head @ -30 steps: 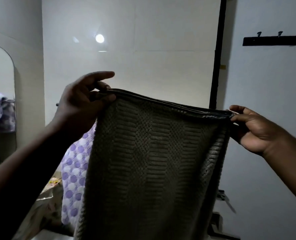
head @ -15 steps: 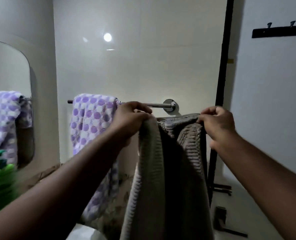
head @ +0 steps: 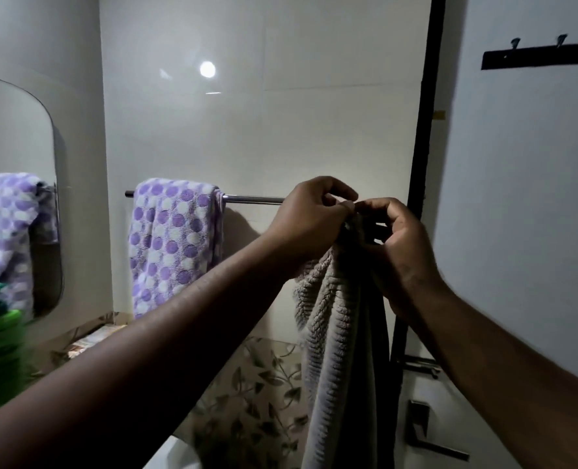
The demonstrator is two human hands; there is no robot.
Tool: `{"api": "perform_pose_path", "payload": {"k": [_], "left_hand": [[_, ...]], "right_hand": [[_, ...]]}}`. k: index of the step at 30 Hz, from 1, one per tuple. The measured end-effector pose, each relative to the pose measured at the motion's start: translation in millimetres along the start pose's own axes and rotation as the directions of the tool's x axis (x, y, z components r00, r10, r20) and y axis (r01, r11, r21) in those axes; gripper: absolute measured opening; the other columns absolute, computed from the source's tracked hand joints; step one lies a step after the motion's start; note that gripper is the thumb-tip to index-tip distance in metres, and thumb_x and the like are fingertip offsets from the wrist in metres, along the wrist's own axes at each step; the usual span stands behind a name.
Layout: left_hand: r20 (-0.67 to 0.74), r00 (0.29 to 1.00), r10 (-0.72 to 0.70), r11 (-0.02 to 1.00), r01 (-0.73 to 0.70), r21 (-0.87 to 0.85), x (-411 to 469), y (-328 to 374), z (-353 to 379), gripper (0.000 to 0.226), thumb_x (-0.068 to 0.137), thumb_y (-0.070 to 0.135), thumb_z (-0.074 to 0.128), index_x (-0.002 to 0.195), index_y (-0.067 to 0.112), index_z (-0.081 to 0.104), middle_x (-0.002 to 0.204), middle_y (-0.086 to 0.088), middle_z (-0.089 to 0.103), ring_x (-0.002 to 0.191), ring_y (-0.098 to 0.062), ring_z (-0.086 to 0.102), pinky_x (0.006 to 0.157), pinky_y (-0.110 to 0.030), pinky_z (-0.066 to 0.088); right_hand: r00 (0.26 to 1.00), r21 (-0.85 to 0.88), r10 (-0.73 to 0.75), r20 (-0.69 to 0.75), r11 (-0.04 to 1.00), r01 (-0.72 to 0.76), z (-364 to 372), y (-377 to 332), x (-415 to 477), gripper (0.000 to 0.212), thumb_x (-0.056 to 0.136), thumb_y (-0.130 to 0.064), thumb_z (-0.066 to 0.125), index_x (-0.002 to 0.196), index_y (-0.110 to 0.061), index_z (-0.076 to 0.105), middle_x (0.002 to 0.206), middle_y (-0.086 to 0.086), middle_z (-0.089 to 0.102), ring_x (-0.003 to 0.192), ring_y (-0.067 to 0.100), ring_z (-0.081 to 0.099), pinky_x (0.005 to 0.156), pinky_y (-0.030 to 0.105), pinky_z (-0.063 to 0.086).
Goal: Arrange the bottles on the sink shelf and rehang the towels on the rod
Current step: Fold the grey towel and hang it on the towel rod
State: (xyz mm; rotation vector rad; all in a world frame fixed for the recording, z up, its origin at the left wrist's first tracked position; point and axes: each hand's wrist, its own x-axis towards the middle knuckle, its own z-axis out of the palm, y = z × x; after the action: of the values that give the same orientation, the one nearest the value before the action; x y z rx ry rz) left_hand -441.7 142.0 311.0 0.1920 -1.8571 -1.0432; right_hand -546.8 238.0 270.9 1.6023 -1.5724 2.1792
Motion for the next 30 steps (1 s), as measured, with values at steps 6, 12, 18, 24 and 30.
{"api": "perform_pose_path", "payload": {"k": [6,12,18,24,30], "left_hand": [[0.230,0.915,0.330,0.492,-0.375,0.786,-17.6,-7.6,-17.7,0.084,0.078,0.080,0.056,0.150,0.040,0.038,0.147,0.005,0.052,0.136,-0.022,0.049,0.113,-0.043,0.036],[0.360,0.929,0.082,0.507,-0.350,0.788,14.5,13.9,-37.6,0.052,0.076,0.073,0.071,0.109,0.033,0.070,0.094,0.008,0.075,0.088,-0.014,0.069,0.078,-0.036,0.057],[0.414,0.908,0.070,0.546,-0.382,0.745,61.4,23.4,-55.6,0.039,0.085,0.068,0.066,0.089,0.029,0.071,0.079,0.008,0.071,0.075,-0.007,0.065,0.068,-0.030,0.050],[0.453,0.888,0.073,0.583,-0.407,0.703,96.4,-0.1,-109.4,0.035,0.086,0.066,0.066,0.083,0.032,0.069,0.074,0.012,0.067,0.070,-0.004,0.060,0.068,-0.028,0.048],[0.215,0.791,0.573,0.071,-0.309,0.948,167.0,12.3,-157.7,0.044,0.087,0.065,0.061,0.113,0.031,0.069,0.115,-0.002,0.066,0.110,-0.028,0.061,0.094,-0.042,0.044]], "right_hand": [[0.991,0.423,0.128,0.044,0.896,-0.134,-29.5,-1.9,10.9,0.038,0.088,0.015,0.057,0.116,-0.011,0.059,0.092,0.009,0.073,0.078,0.020,0.069,0.065,0.032,0.059],[0.944,0.537,0.313,0.103,0.781,-0.318,-32.7,15.9,20.2,0.037,0.093,0.007,0.050,0.125,-0.011,0.056,0.093,0.009,0.076,0.073,0.019,0.072,0.059,0.032,0.061],[0.908,0.588,0.336,0.251,0.692,-0.419,3.3,34.5,6.3,0.051,0.090,-0.033,0.061,0.133,-0.005,0.062,0.117,0.016,0.074,0.105,0.031,0.072,0.078,0.038,0.061],[0.960,0.287,0.037,-0.278,0.957,0.046,69.9,46.7,18.2,0.033,0.096,-0.009,0.065,0.118,-0.024,0.046,0.105,0.006,0.072,0.090,0.012,0.073,0.074,0.028,0.058],[0.913,0.035,-0.095,-0.396,0.992,0.118,134.7,18.7,128.0,0.029,0.097,-0.013,0.056,0.109,-0.022,0.032,0.080,-0.004,0.056,0.054,0.000,0.053,0.060,0.028,0.043]]}}
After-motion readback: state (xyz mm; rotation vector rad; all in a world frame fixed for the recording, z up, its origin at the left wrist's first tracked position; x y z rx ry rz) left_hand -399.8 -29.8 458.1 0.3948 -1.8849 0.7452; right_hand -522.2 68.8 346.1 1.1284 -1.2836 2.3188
